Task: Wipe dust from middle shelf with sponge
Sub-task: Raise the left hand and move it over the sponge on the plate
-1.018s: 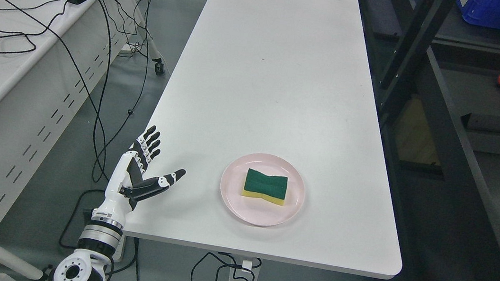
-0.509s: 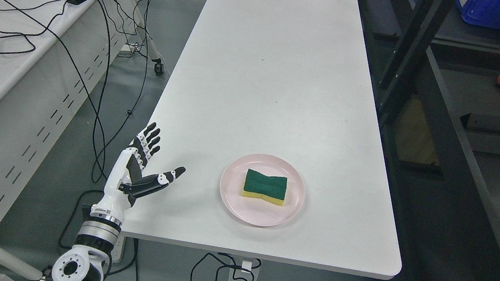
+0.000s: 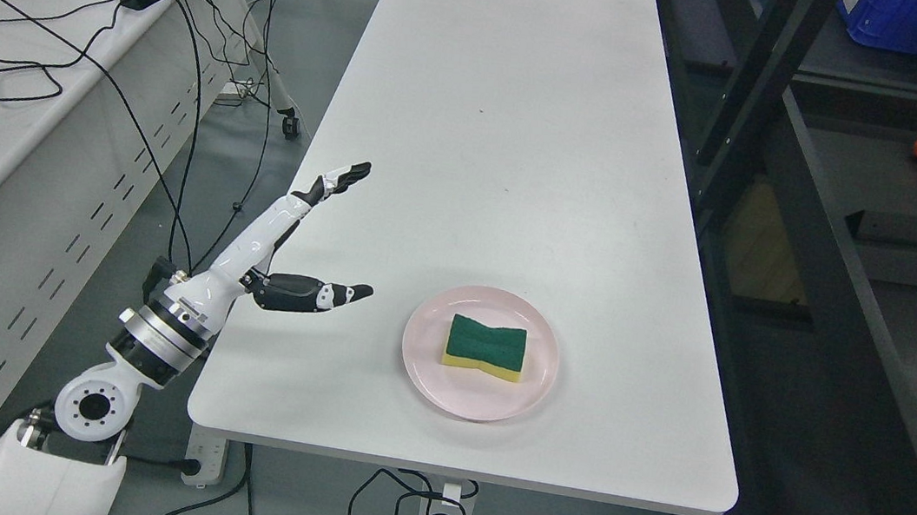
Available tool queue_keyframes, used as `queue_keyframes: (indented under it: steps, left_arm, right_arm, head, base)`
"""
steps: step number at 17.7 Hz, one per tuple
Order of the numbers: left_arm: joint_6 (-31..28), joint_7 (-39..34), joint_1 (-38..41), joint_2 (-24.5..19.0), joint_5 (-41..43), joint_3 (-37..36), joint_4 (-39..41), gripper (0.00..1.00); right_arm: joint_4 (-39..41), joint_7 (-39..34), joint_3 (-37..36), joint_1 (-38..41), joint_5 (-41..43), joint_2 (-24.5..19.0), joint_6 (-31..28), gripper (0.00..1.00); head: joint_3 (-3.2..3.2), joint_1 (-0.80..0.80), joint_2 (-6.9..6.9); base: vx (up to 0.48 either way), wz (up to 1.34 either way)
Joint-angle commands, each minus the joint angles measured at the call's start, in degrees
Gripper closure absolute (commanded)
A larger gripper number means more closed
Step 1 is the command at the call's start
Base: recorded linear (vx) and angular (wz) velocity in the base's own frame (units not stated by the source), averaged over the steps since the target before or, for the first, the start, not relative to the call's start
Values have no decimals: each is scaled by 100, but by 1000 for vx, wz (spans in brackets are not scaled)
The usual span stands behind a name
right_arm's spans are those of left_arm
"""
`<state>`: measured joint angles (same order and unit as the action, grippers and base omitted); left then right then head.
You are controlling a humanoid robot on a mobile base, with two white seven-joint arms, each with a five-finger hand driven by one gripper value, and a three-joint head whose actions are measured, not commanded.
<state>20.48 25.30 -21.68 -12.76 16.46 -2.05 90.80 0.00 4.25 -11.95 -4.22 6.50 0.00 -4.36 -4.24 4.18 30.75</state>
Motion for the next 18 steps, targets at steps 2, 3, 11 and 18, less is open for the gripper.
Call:
queue_keyframes:
  steps: [2, 3, 11, 18]
  left_arm:
    - [861, 151, -1180, -852, 2412, -1153, -1082, 3]
    - [844, 151, -1224, -773, 2475, -1261, -1090, 3]
    - [879, 107, -1338, 290, 2907, -1341, -1477, 3]
    - [897, -597, -1224, 835, 3275, -1157, -1214, 4]
  right_arm:
    - [100, -3, -1, 0, 0, 100, -3, 0]
    - [100, -3, -1, 0, 0, 100, -3, 0]
    - [100, -3, -1, 0, 0, 100, -3, 0]
    - [100, -3, -1, 0, 0, 100, -3, 0]
  head:
    - [0, 0, 0]
    - [0, 0, 0]
    - [0, 0, 0]
    - [0, 0, 0]
  base:
    - [28, 0]
    - [32, 0]
    - [10, 2]
    - [1, -82]
